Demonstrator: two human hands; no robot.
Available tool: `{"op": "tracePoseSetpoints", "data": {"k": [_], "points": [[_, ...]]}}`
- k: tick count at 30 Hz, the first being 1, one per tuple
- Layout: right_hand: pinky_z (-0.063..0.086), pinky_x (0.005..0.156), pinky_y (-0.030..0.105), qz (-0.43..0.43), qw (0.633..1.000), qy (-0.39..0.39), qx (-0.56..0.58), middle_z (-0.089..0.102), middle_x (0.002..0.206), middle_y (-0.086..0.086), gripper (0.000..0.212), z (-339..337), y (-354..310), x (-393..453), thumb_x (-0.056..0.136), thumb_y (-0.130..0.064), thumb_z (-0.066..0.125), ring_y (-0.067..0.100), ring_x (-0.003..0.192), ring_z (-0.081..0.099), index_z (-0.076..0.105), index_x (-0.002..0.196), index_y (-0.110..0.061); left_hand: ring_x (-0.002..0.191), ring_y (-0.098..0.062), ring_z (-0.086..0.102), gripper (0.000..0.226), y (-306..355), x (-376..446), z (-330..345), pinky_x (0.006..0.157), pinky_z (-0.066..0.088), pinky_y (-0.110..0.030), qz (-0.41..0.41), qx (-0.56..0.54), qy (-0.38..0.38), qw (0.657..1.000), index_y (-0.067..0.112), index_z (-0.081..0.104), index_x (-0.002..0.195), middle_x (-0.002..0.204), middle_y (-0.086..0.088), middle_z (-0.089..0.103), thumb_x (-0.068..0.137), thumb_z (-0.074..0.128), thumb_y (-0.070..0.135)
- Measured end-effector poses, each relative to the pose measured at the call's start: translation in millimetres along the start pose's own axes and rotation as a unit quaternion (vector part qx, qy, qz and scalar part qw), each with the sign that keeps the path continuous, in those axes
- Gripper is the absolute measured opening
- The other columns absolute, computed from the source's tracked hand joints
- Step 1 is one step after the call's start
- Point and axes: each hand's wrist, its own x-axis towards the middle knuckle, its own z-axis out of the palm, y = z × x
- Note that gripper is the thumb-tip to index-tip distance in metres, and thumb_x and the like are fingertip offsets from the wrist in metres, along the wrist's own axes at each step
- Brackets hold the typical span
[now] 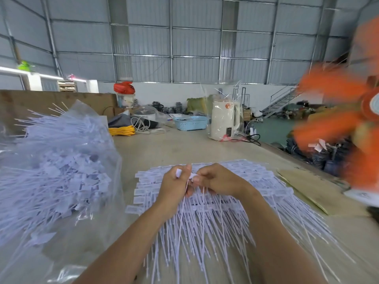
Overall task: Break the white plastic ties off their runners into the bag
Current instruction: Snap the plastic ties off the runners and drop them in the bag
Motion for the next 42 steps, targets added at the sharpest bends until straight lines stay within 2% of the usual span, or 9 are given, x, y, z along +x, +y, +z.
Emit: {"op": "tracePoseSetpoints", "data": {"k": [10, 15, 18, 23, 26, 31, 34, 38, 42], "points": [[0.042, 0.072, 0.030, 0.010, 0.965, 0.122, -0.234, 0.052, 0.070, -0.006, 0.026, -6.7, 18.4, 6.9, 0.096, -0.030, 0.050, 0.018, 0.075, 0.050, 0.056, 0.074, -0.016, 0.024, -0.009, 0.032, 0.036, -2.9, 10.5, -13.8, 0.033, 0.024, -0.011, -0.066, 0.103, 0.020, 0.992, 0.011, 0.041, 0.061, 0.044, -0.004, 0.039, 0.093, 0.057, 0.014], [0.037, 0.060, 0.024, -0.076, 0.968, 0.235, -0.040, 0.050, 0.059, -0.001, 0.032, -19.4, 5.2, -0.4, 0.093, -0.020, 0.055, 0.008, 0.057, 0.049, 0.055, 0.064, -0.007, 0.030, -0.009, 0.036, 0.032, -2.4, 16.5, -31.7, 0.034, 0.026, -0.016, -0.065, -0.040, 0.043, 0.996, 0.009, 0.049, 0.068, 0.050, -0.004, 0.045, 0.098, 0.052, 0.020], [0.040, 0.055, 0.014, -0.112, 0.978, 0.176, 0.025, 0.053, 0.054, -0.008, 0.021, 3.8, -17.6, 4.4, 0.090, -0.016, 0.060, 0.000, 0.050, 0.050, 0.057, 0.072, -0.006, 0.033, -0.010, 0.041, 0.033, -2.8, 11.5, -18.5, 0.035, 0.030, -0.017, -0.071, -0.077, 0.026, 0.994, 0.007, 0.055, 0.075, 0.052, -0.006, 0.048, 0.101, 0.043, 0.023], [0.045, 0.070, 0.034, -0.109, 0.984, 0.138, -0.006, 0.058, 0.077, 0.017, 0.012, 18.9, -21.9, 9.1, 0.090, -0.010, 0.059, 0.026, 0.069, 0.055, 0.057, 0.080, -0.003, 0.050, -0.014, 0.047, 0.067, 6.8, 4.6, -4.6, 0.050, 0.038, -0.023, -0.127, -0.111, -0.054, 0.984, 0.002, 0.063, 0.095, 0.067, -0.010, 0.055, 0.095, 0.028, 0.059], [0.042, 0.066, 0.010, -0.118, 0.982, 0.146, -0.030, 0.050, 0.089, 0.006, 0.005, 20.9, -18.5, 9.4, 0.089, -0.003, 0.057, 0.010, 0.069, 0.052, 0.060, 0.087, -0.006, 0.059, -0.015, 0.051, 0.053, 4.6, 2.7, -3.2, 0.057, 0.042, -0.025, -0.122, -0.092, -0.069, 0.986, 0.007, 0.062, 0.102, 0.086, -0.012, 0.062, 0.095, 0.040, 0.054], [0.038, 0.066, 0.008, -0.096, 0.978, 0.171, -0.070, 0.053, 0.091, 0.007, 0.013, 21.8, -8.7, 13.9, 0.085, 0.007, 0.053, 0.013, 0.074, 0.050, 0.061, 0.089, -0.003, 0.046, -0.011, 0.053, 0.033, -0.9, -0.2, -3.9, 0.047, 0.039, -0.020, -0.100, -0.102, -0.071, 0.987, 0.006, 0.059, 0.092, 0.061, -0.003, 0.059, 0.096, 0.050, 0.038], [0.038, 0.067, 0.018, -0.076, 0.979, 0.180, -0.053, 0.056, 0.084, 0.004, 0.015, 16.0, -4.9, 14.9, 0.094, -0.012, 0.051, 0.015, 0.075, 0.049, 0.060, 0.087, -0.002, 0.036, -0.009, 0.051, 0.032, 2.3, 1.1, -5.4, 0.039, 0.037, -0.018, -0.094, -0.100, -0.008, 0.991, 0.009, 0.060, 0.083, 0.047, 0.001, 0.057, 0.097, 0.050, 0.036], [0.043, 0.059, 0.022, -0.034, 0.997, 0.066, 0.006, 0.057, 0.067, 0.004, 0.047, 9.9, -2.7, 9.6, 0.091, -0.042, 0.050, 0.011, 0.059, 0.053, 0.062, 0.080, 0.001, 0.037, -0.012, 0.047, 0.035, 4.5, 4.1, -7.3, 0.041, 0.036, -0.021, -0.092, -0.113, 0.060, 0.987, 0.010, 0.058, 0.079, 0.051, -0.004, 0.053, 0.095, 0.052, 0.040], [0.036, 0.054, 0.017, -0.056, 0.998, 0.036, -0.004, 0.052, 0.054, -0.009, 0.030, 12.3, -0.1, 9.4, 0.090, -0.026, 0.060, 0.001, 0.046, 0.044, 0.069, 0.073, -0.003, 0.037, -0.010, 0.047, 0.031, 6.5, 0.9, -5.6, 0.040, 0.037, -0.019, -0.075, -0.118, 0.056, 0.989, 0.010, 0.054, 0.074, 0.045, 0.002, 0.050, 0.093, 0.058, 0.035]]}}
